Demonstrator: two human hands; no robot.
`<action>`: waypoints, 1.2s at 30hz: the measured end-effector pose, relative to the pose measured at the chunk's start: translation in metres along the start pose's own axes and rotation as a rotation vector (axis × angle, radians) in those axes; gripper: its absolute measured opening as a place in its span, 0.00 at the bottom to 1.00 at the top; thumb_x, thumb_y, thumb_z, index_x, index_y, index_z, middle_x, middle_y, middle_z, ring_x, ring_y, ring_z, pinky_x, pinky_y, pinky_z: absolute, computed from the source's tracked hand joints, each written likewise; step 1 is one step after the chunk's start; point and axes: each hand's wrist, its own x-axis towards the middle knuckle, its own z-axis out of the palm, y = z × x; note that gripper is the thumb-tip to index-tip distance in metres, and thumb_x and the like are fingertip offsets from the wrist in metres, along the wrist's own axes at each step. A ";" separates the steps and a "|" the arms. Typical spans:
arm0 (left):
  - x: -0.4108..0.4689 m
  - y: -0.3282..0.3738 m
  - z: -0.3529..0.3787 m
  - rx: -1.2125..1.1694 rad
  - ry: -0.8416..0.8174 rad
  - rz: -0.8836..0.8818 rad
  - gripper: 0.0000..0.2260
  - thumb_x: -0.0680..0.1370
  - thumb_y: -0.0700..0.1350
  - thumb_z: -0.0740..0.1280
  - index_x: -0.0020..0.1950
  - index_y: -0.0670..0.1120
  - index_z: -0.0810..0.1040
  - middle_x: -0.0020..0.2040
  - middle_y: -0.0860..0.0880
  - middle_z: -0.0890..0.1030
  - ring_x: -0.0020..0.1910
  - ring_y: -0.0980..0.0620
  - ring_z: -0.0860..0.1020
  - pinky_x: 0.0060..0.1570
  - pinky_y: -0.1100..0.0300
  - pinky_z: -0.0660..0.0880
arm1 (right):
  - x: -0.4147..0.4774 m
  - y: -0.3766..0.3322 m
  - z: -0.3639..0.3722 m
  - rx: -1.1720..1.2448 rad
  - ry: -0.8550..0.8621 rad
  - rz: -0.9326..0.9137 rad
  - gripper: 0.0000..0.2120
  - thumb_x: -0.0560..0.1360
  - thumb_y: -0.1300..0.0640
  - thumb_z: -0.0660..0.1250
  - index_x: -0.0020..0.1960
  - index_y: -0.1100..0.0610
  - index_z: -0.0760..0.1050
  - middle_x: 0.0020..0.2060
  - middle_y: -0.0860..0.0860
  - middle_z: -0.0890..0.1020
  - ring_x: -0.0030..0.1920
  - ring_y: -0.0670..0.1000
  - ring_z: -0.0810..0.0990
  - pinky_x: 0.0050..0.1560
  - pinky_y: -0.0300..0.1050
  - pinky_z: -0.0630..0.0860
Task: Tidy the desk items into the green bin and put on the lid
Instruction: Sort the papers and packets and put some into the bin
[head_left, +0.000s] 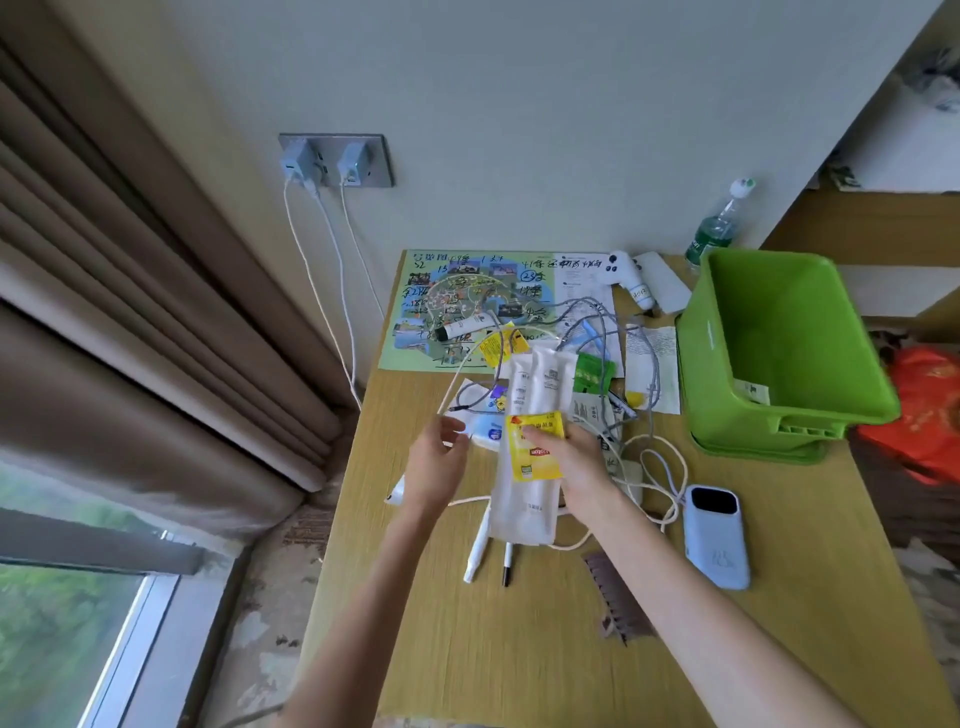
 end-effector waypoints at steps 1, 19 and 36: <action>0.009 -0.006 -0.002 0.066 0.001 -0.019 0.08 0.78 0.40 0.63 0.56 0.43 0.76 0.53 0.47 0.80 0.45 0.50 0.76 0.40 0.59 0.69 | 0.003 0.000 -0.002 -0.051 0.023 -0.023 0.12 0.71 0.67 0.72 0.54 0.68 0.79 0.44 0.59 0.83 0.40 0.56 0.81 0.39 0.46 0.79; 0.089 -0.052 0.012 0.806 -0.157 0.005 0.30 0.74 0.56 0.70 0.65 0.38 0.64 0.63 0.42 0.69 0.63 0.43 0.68 0.58 0.56 0.71 | 0.064 0.024 0.055 -0.406 0.157 -0.129 0.10 0.72 0.64 0.71 0.53 0.62 0.77 0.46 0.58 0.83 0.42 0.54 0.82 0.38 0.44 0.78; 0.111 -0.055 -0.019 0.177 -0.290 -0.091 0.15 0.77 0.48 0.69 0.58 0.41 0.74 0.47 0.44 0.81 0.45 0.43 0.81 0.39 0.55 0.75 | 0.081 0.038 0.059 -0.525 0.267 -0.102 0.08 0.73 0.63 0.70 0.52 0.61 0.78 0.47 0.57 0.83 0.47 0.58 0.83 0.48 0.54 0.81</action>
